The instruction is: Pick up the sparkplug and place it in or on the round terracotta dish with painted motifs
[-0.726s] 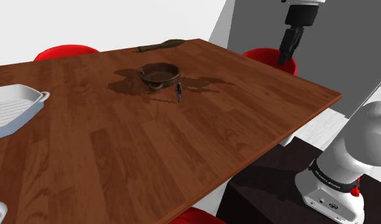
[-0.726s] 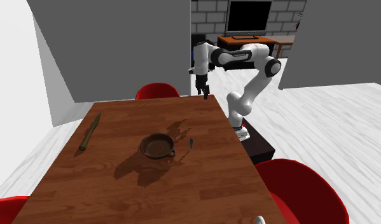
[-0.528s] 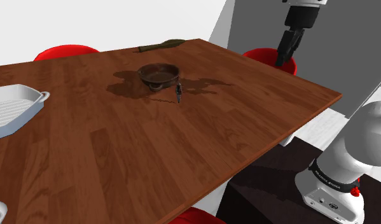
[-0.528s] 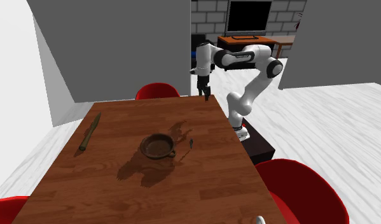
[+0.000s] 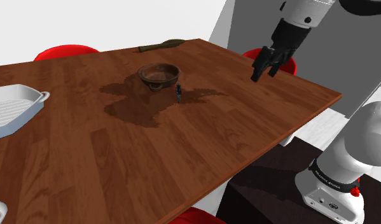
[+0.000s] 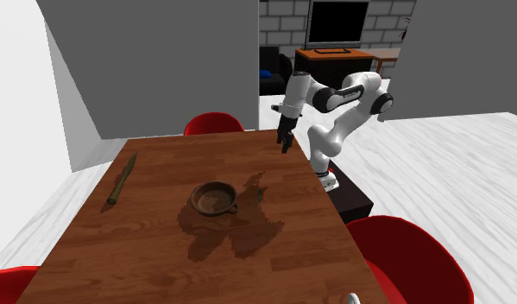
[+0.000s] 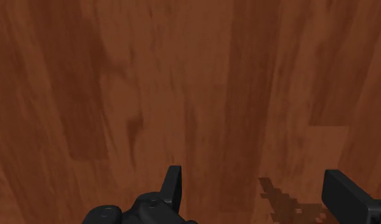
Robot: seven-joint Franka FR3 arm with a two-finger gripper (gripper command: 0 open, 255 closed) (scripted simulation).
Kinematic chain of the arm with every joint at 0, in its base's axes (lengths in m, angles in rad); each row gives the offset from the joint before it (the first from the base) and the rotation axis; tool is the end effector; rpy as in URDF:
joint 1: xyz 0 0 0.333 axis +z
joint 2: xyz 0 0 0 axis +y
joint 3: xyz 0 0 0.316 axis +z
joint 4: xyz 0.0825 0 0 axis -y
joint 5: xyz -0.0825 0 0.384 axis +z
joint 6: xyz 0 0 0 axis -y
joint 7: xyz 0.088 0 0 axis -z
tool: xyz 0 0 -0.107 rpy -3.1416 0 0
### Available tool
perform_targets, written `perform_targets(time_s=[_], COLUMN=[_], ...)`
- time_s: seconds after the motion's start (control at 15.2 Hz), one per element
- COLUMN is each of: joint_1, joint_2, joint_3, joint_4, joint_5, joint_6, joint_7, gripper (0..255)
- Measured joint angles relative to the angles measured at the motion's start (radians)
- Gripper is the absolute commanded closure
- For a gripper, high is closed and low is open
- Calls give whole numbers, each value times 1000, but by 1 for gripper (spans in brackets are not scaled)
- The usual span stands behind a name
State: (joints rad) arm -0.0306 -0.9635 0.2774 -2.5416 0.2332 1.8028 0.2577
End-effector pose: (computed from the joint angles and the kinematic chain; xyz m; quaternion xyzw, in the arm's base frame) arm 0.2744 0.1095 0.5626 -0.9924 0.0665 -0.1008 0.0227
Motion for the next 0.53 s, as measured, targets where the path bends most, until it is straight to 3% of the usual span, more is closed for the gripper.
perform_targets(time_s=[0.26, 0.53], joint_1=[-22, -88], joint_2=[-22, 12], joint_3=[169, 362], joint_4=[-35, -19], joint_5=[62, 98], joint_6=[145, 297], joint_7=[200, 405], gripper=[0, 0])
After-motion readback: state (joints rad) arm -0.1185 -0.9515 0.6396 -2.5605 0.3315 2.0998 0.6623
